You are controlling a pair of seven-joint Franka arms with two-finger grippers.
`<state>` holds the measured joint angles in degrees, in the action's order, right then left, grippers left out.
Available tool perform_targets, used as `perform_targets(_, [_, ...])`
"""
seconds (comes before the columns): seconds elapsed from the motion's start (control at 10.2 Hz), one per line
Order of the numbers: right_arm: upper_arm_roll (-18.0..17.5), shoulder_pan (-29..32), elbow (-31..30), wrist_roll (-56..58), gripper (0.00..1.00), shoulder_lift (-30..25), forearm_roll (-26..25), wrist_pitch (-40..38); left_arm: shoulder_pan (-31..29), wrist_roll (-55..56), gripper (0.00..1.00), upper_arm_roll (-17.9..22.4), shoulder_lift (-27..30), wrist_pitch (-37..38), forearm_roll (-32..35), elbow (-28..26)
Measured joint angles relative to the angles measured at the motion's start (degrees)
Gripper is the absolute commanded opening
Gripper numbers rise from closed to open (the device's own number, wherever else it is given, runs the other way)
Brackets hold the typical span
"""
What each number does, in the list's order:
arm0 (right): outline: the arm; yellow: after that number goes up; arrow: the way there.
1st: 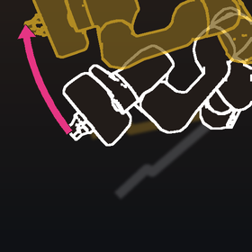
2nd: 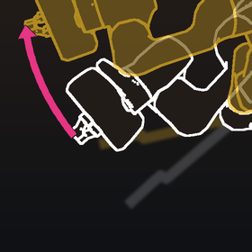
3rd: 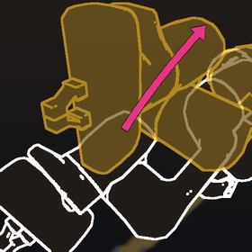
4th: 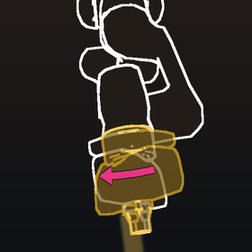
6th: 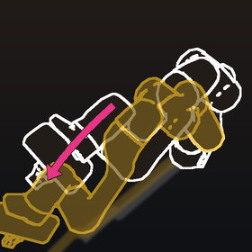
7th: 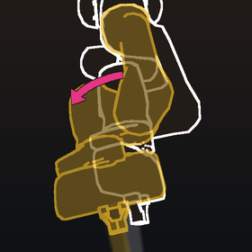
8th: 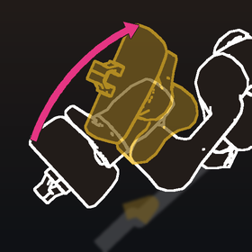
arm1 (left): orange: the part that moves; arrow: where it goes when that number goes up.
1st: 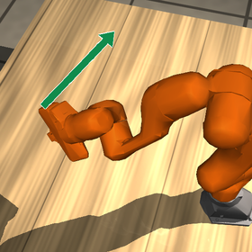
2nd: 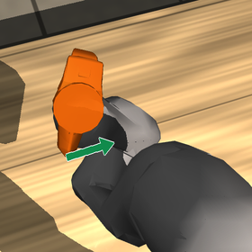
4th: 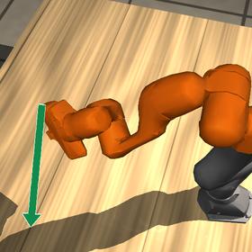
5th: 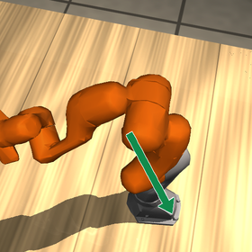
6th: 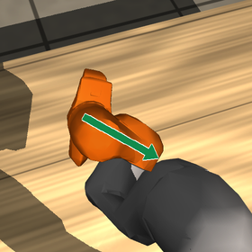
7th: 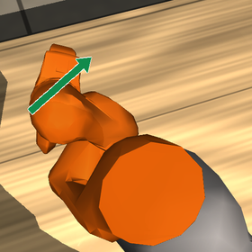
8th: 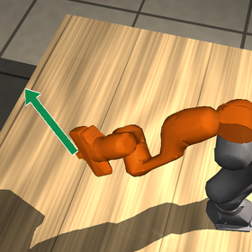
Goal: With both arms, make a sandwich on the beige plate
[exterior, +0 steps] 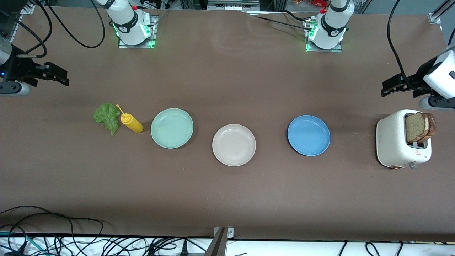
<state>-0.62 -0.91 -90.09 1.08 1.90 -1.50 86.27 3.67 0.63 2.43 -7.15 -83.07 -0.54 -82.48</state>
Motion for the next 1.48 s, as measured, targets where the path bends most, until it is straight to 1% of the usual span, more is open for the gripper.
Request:
perform_targets(0.79, [0.0, 0.0, 0.0, 0.0, 1.00, 0.0, 0.0, 0.0, 0.0, 0.0, 1.00, 0.0, -0.1, 0.0, 0.0, 0.0])
perform_targets(1.08, [0.0, 0.0, 0.0, 0.0, 1.00, 0.0, 0.0, 0.0, 0.0, 0.0, 1.00, 0.0, -1.2, -0.1, -0.1, 0.0])
perform_targets(1.48, [0.0, 0.0, 0.0, 0.0, 1.00, 0.0, 0.0, 0.0, 0.0, 0.0, 1.00, 0.0, -1.5, -0.1, -0.1, 0.1])
